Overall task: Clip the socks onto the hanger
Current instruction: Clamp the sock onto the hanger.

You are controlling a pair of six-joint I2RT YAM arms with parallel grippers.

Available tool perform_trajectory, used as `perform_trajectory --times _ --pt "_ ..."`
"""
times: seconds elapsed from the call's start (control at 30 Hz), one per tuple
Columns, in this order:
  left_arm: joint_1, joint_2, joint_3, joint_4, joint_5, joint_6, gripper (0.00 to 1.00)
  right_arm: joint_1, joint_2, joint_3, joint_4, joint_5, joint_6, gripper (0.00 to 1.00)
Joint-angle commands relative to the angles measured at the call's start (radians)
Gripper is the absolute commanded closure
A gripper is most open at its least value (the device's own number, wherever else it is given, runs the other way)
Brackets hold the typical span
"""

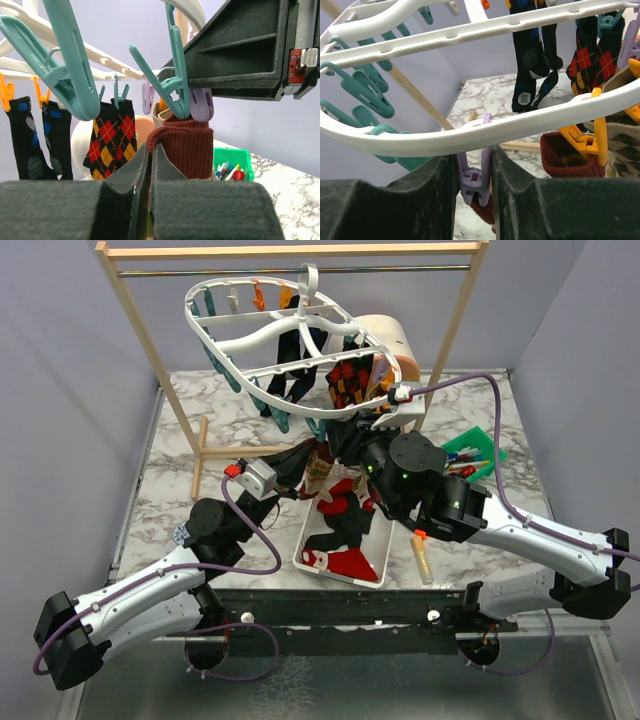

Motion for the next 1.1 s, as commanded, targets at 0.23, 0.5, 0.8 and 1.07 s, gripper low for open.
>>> perform_trajectory --times 0.23,0.5,0.8,1.07 --pt "0.0 0.004 0.05 0.03 -0.065 0.028 1.0 0.006 -0.011 -0.014 -0.002 -0.032 0.029 1.0" --pt "0.0 -0.002 0.05 0.031 -0.081 0.027 1.0 0.006 -0.01 -0.013 -0.009 -0.031 0.032 1.0" --pt "0.0 -0.007 0.05 0.032 -0.062 0.015 1.0 0.005 -0.008 -0.018 0.003 -0.008 0.041 1.0" --pt "0.0 -0.02 0.039 0.032 -0.049 -0.021 1.0 0.006 0.004 -0.016 0.0 0.0 0.054 1.0"
